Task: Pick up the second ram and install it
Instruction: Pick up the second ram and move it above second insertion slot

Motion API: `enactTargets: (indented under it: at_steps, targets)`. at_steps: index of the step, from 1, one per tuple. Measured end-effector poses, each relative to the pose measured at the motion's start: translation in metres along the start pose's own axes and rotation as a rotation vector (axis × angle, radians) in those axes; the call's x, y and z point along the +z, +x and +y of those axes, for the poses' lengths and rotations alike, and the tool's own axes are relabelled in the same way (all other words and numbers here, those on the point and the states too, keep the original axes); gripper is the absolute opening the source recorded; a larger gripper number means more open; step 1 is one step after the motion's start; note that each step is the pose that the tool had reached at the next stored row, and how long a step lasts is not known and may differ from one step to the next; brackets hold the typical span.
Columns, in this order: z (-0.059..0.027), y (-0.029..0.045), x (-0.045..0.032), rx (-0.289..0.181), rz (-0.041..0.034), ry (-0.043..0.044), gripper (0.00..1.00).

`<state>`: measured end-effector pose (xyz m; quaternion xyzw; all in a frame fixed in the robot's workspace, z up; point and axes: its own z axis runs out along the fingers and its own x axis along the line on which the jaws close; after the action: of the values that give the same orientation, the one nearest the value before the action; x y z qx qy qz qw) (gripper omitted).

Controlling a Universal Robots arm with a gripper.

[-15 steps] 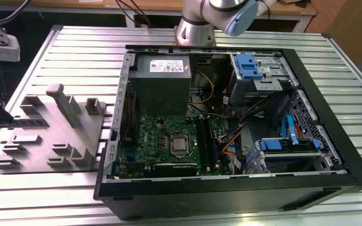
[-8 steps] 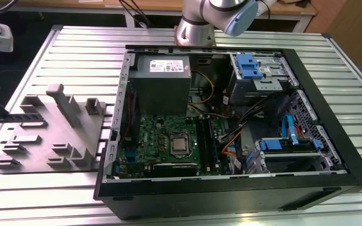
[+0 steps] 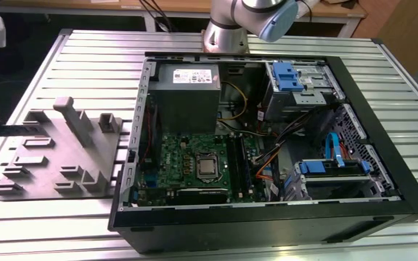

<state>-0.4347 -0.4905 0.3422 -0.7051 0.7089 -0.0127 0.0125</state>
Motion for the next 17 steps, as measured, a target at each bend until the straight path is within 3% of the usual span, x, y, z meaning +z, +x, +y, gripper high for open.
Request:
enactTargets:
  at_steps: [6,17]
  targets:
    - [-0.0006,0.0000,-0.0158,0.000,0.0068,0.0017,0.11]
    - [-0.0013,0.0000,-0.0359,0.000,0.0077,0.0030,0.11]
